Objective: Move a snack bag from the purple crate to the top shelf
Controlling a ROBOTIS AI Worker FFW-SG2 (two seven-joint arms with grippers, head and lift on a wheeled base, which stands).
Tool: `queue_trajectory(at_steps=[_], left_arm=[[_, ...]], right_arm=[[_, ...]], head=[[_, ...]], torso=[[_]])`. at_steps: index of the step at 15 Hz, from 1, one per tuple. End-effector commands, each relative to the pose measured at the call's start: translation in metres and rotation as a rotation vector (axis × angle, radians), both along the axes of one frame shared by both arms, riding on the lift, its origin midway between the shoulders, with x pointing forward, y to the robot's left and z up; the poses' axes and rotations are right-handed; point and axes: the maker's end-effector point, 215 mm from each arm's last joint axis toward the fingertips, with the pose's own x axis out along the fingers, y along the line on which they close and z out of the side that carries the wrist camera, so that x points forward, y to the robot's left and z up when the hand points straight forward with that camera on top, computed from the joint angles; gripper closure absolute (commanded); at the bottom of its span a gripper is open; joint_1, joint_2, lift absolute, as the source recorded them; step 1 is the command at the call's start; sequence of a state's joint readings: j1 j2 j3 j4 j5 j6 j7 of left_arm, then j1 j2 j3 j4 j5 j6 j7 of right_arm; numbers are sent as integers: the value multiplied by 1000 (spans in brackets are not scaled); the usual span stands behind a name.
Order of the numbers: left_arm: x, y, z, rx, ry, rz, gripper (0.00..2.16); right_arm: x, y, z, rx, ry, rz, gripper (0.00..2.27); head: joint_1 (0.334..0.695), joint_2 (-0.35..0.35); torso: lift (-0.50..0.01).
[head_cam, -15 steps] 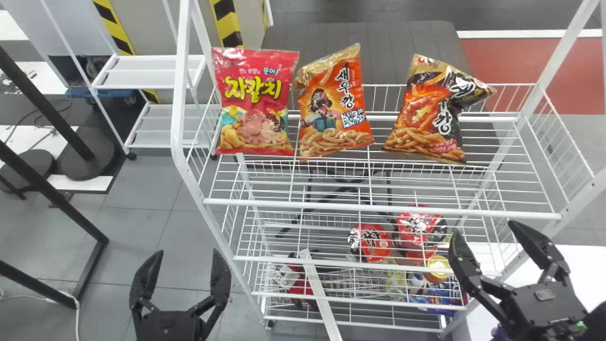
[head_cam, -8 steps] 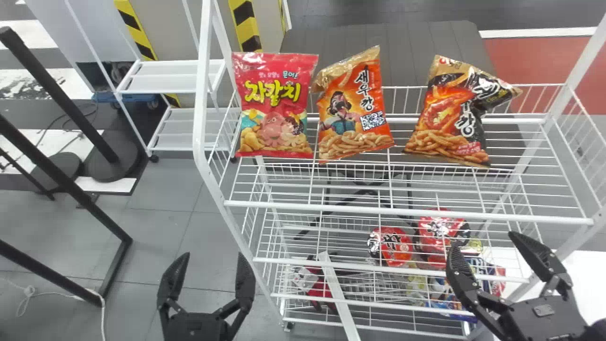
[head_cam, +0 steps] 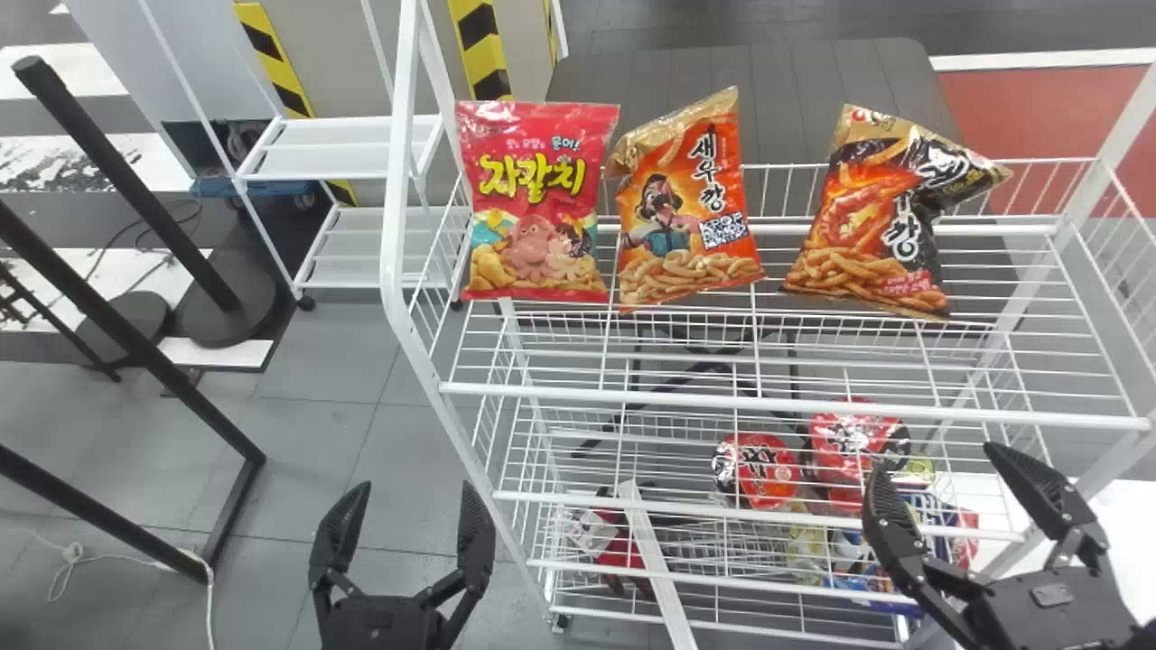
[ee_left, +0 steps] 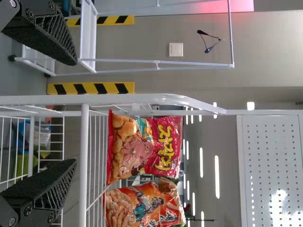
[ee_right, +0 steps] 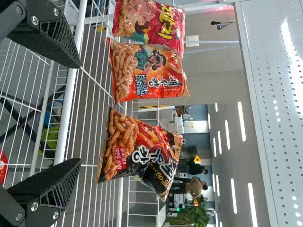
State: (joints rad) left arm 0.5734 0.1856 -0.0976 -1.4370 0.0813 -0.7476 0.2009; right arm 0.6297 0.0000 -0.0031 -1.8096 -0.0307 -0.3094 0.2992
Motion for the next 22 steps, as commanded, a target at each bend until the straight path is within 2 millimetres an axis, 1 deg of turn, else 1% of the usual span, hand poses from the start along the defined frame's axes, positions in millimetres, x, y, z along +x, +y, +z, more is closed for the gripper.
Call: queue_trajectory(at_steps=[1,9,22], left_arm=[[0,1,-1,1,3,1,80],[5,1,-5,1,11,0,80],[5,5,-8,3,19,6,80]], right_arm=[[0,3,1,4,-2,5,124],[0,3,0,4,1,5,124],[4,5,-5,-3,5,11,124]], head=[[695,168],[695,175],[695,181]], torso=[[0],[0],[0]])
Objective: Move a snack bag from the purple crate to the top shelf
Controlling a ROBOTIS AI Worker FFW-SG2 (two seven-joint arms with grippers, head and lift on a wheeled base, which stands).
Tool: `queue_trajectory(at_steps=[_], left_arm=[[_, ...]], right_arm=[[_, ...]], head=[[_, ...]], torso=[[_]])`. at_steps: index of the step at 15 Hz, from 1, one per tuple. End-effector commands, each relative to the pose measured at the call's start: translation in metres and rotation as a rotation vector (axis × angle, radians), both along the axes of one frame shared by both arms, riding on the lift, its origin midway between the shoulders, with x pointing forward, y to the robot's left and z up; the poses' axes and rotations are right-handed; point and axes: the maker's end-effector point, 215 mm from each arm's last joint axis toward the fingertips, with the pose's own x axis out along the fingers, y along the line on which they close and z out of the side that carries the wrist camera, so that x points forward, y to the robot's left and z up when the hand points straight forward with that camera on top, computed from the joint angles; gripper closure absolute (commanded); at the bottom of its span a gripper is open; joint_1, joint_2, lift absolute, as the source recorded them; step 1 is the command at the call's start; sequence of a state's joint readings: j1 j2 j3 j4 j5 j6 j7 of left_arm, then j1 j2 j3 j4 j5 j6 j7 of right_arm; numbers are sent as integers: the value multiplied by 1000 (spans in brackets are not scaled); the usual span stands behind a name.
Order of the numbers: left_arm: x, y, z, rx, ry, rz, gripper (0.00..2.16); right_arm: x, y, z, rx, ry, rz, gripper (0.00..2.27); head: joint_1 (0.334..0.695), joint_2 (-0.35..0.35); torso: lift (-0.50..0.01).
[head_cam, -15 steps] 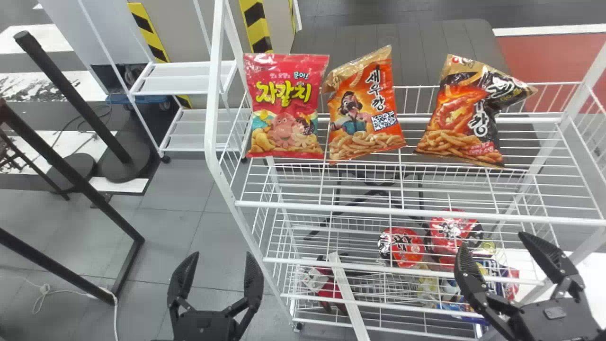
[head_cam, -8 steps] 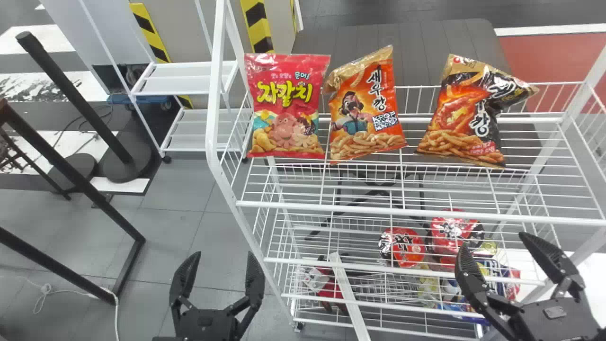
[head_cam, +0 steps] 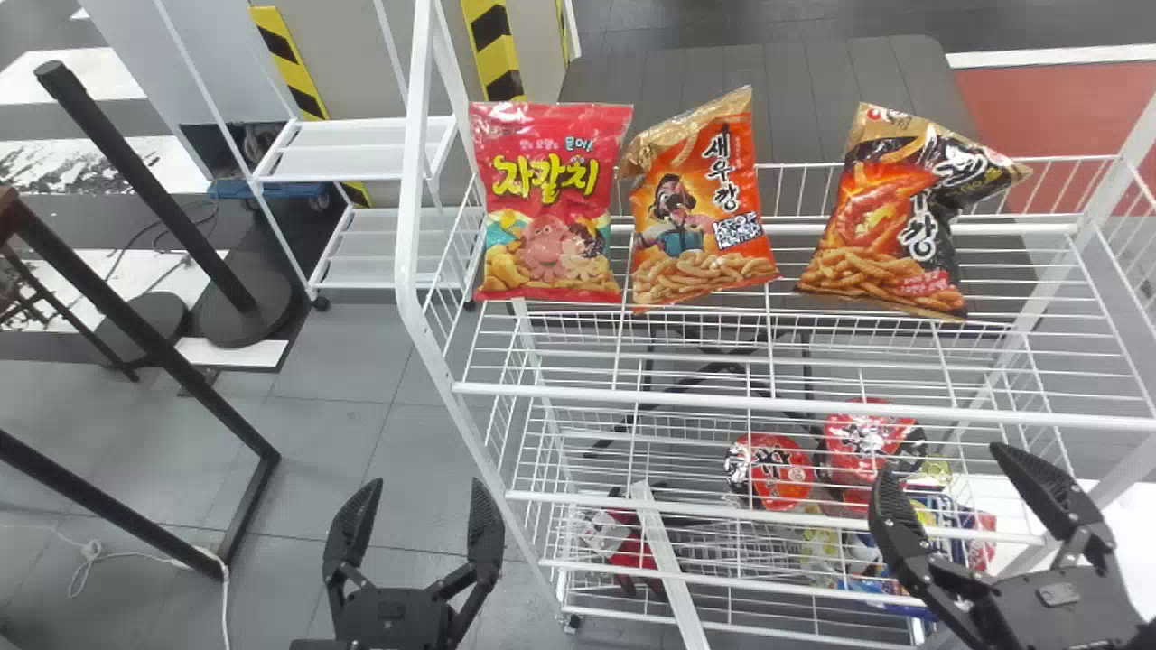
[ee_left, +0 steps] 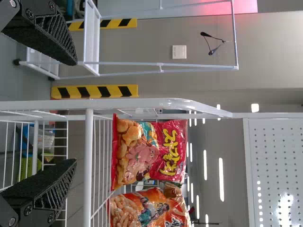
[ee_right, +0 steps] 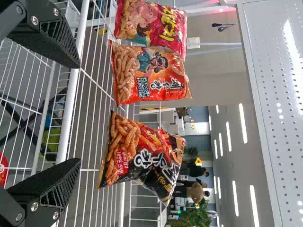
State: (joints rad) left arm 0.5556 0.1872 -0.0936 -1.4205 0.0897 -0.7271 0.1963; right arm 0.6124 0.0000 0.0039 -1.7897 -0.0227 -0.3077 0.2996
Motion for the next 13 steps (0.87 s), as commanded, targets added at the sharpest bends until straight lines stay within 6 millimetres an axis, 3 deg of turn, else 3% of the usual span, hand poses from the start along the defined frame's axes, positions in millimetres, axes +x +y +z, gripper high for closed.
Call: queue_trajectory(at_steps=[1,13], left_arm=[[-1,1,0,1,1,0,80],[0,4,-3,6,7,1,80]], right_arm=[[0,1,-1,0,3,2,124],[-2,13,-2,1,4,22,124]], head=[[695,181],[695,201]], torso=[[0],[0]])
